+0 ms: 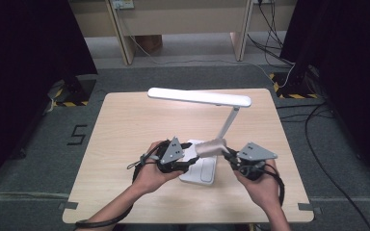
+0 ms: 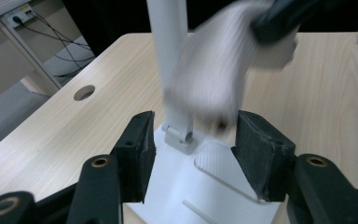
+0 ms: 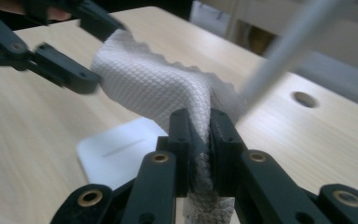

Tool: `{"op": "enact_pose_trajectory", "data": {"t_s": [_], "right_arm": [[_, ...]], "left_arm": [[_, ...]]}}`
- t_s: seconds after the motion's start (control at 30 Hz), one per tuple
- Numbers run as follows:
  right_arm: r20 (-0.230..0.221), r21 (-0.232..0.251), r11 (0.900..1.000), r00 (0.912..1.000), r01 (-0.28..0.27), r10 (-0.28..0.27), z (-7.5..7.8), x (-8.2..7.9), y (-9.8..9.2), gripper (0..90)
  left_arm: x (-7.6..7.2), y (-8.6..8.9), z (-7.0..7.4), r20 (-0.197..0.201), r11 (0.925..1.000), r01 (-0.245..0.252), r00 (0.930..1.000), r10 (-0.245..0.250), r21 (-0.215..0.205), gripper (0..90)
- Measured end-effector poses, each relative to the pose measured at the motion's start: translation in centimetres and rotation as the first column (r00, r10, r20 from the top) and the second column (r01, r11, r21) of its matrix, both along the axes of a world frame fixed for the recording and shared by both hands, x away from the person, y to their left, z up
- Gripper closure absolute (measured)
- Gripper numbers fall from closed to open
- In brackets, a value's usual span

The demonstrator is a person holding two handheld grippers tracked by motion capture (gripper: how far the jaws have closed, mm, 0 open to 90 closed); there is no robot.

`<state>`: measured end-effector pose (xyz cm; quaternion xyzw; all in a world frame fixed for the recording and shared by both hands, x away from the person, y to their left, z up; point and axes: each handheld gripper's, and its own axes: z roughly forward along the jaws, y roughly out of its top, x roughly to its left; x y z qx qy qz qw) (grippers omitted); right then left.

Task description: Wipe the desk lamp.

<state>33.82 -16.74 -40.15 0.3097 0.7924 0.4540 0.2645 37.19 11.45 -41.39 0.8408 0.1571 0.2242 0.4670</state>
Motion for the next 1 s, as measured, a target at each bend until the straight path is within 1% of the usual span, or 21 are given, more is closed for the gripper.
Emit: {"op": "enact_pose_trajectory", "data": {"t_s": [0.07,0.1,0.13,0.2,0.27,0.3,0.37,0.47,0.5,0.53,0.57,0.63,0.67,0.73,0.8,1.0], "right_arm": [[0.02,0.013,0.999,0.9991,0.036,-0.036,0.4,-0.4,-1.3,81.2],[0.028,0.03,0.998,0.9982,0.053,-0.054,0.6,-0.7,-2.0,81.2],[0.04,0.044,0.997,0.9968,0.067,-0.069,1.0,-0.8,-2.5,81.2],[0.069,0.073,0.994,0.9935,0.086,-0.091,1.8,-1.1,-3.5,81.3],[0.098,0.093,0.99,0.9881,0.11,-0.119,2.7,-1.3,-4.3,81.3],[0.117,0.103,0.988,0.9852,0.113,-0.125,3.1,-1.2,-4.6,81.3],[0.146,0.131,0.983,0.9786,0.127,-0.145,3.9,-1.1,-5.0,81.3],[0.182,0.154,0.978,0.9685,0.142,-0.17,4.4,-0.5,-5.2,81.4],[0.186,0.164,0.976,0.9668,0.146,-0.176,4.6,-0.4,-5.2,81.4],[0.198,0.178,0.973,0.963,0.148,-0.183,4.7,-0.2,-5.2,81.4],[0.21,0.186,0.971,0.9599,0.147,-0.186,4.9,-0.1,-5.2,81.4],[0.231,0.201,0.968,0.9536,0.147,-0.193,5.3,0.2,-5.0,81.4],[0.236,0.201,0.968,0.9521,0.149,-0.195,5.4,0.3,-5.0,81.4],[0.247,0.196,0.967,0.9461,0.163,-0.209,5.6,0.7,-4.8,81.4],[0.255,0.197,0.963,0.9389,0.183,-0.231,5.6,1.2,-4.6,81.5],[0.276,0.215,0.947,0.9154,0.239,-0.293,5.7,1.9,-3.7,81.6]], "left_arm": [[0.3,0.3,-0.5,-0.015,0.9996,-0.01,0.9998,0.011,0.028,48.6],[0.5,0.3,-0.9,-0.025,0.9991,-0.021,0.9994,0.022,0.038,49.2],[0.8,0.4,-1.3,-0.043,0.9979,-0.025,0.9987,0.028,0.059,49.8],[1.0,0.2,-2.0,-0.063,0.9965,-0.022,0.9977,0.027,0.08,50.7],[1.2,-0.1,-2.9,-0.085,0.9935,-0.01,0.9962,0.02,0.114,51.2],[1.3,-0.3,-3.4,-0.093,0.9917,0.001,0.9956,0.011,0.129,51.5],[1.6,-0.7,-4.4,-0.111,0.9887,0.009,0.9938,0.007,0.15,52.1],[1.8,-0.9,-5.3,-0.132,0.9869,0.005,0.9911,0.017,0.161,52.7],[1.9,-0.9,-5.6,-0.14,0.9852,0.004,0.9899,0.021,0.171,52.7],[2.0,-0.9,-5.8,-0.142,0.9855,-0.001,0.9895,0.026,0.17,52.8],[2.1,-0.8,-6.0,-0.147,0.9836,0.002,0.9888,0.025,0.181,53.0],[2.2,-0.8,-6.2,-0.152,0.9825,-0.002,0.9879,0.03,0.186,53.1],[2.2,-0.8,-6.3,-0.155,0.9822,-0.002,0.9875,0.032,0.188,53.1],[2.3,-0.9,-6.4,-0.155,0.9814,-0.002,0.9874,0.032,0.192,52.9],[2.3,-1.0,-6.6,-0.155,0.9813,0.002,0.9875,0.028,0.192,52.8],[2.3,-1.1,-7.1,-0.167,0.9799,0.009,0.9857,0.025,0.199,53.0]]}}
